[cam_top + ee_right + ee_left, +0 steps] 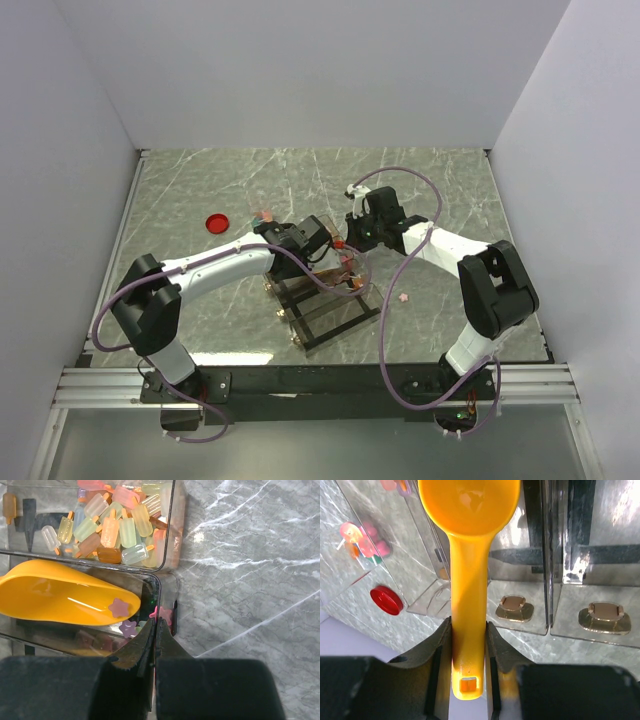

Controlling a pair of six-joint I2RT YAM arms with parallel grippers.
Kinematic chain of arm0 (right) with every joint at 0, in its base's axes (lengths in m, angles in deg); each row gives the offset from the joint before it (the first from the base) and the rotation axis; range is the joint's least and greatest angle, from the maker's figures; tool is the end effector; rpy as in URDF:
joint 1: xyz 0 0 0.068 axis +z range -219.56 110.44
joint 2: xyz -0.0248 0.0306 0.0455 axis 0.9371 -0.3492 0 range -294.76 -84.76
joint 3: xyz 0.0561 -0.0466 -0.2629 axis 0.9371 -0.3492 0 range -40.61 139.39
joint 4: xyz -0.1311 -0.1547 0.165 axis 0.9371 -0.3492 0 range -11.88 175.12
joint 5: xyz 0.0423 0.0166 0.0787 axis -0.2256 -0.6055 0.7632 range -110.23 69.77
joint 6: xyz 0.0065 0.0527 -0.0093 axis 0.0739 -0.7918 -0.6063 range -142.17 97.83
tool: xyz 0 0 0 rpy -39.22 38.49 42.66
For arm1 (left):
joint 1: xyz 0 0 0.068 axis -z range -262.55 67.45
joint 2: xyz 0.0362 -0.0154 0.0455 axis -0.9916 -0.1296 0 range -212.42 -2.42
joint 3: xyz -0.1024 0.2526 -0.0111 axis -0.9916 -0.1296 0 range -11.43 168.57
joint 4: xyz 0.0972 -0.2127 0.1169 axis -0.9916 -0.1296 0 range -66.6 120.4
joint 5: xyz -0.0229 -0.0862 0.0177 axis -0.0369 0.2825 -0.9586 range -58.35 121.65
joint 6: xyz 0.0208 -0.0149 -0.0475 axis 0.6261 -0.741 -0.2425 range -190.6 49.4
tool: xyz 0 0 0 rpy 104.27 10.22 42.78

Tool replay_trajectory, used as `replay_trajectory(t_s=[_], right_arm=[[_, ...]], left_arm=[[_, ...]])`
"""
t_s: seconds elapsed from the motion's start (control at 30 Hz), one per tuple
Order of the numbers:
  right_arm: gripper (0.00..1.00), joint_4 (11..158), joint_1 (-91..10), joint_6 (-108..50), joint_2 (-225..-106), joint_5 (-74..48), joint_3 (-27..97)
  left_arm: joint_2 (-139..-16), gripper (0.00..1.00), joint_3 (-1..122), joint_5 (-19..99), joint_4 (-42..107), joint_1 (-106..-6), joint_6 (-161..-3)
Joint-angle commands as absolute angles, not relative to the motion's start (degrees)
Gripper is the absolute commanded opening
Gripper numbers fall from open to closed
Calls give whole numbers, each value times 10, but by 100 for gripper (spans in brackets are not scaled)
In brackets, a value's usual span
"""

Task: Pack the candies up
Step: Scoop the fake candies from the storage box.

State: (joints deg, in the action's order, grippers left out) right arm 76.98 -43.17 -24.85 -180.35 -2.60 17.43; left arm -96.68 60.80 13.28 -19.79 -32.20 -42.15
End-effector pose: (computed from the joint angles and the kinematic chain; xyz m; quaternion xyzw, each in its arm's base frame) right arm 0.3104 0.1661 0.1973 -0.2446 0.8838 0.2309 0.3252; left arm 0.2142 -0.2408 0.2378 0.6000 0.7693 0.1259 0.1797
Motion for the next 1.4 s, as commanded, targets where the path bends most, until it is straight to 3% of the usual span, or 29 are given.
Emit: replay_trajectory(t_s=[0.0, 0.5, 0.83, 1.03, 1.37], right_arm=[[0, 779, -428, -244, -1787, -5, 168], [0, 793, -423, -240, -1797, 33, 166], [0, 784, -410, -230, -1805, 45, 166], [0, 774, -411, -227, -1808, 39, 164], [0, 765, -418, -233, -1821, 42, 171]], left_arm=[[-947, 1, 613, 71, -209, -327, -412], [-999, 1, 634, 165, -164, -277, -378], [-1021, 1, 673, 328, -141, -267, -471], [-996, 1, 616, 415, -85, -284, -552], [-921, 1, 482, 460, 51, -312, -651]])
